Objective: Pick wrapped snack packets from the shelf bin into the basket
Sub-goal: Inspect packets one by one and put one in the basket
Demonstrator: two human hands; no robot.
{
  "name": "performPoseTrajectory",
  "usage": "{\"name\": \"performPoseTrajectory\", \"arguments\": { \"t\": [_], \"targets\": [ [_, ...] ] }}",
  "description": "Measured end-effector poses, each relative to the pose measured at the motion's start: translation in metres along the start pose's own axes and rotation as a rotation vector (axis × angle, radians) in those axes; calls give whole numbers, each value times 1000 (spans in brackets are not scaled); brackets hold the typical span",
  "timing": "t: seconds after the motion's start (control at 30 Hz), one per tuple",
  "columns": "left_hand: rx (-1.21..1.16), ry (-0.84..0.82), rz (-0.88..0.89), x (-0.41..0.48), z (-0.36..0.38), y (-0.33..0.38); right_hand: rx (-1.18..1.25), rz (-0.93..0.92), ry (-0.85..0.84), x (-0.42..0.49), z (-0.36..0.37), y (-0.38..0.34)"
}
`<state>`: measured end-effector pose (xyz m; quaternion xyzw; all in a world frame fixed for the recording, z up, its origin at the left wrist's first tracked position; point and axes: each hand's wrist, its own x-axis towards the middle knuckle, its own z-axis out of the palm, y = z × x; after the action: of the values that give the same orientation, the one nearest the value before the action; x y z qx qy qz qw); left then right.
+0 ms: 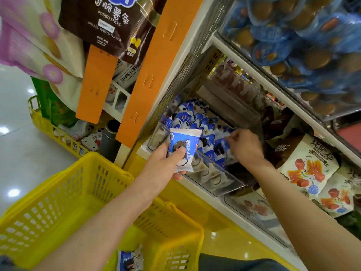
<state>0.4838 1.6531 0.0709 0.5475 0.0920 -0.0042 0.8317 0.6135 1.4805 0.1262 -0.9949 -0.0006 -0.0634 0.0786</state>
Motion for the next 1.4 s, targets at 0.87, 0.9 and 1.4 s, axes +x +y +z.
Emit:
{"name": "performPoseTrajectory", "arguments": {
  "t": [0.87, 0.9, 1.4],
  "targets": [
    [61, -375, -152, -18, 3, 10, 945, -75, -609, -73, -24, -29],
    [59, -381, -142, -18, 4, 10, 948, -69, -591, -71, -25, -29],
    [-24, -151, -185, -5, -3, 6, -44, -270, 119, -7, -20, 7]
  ]
}}
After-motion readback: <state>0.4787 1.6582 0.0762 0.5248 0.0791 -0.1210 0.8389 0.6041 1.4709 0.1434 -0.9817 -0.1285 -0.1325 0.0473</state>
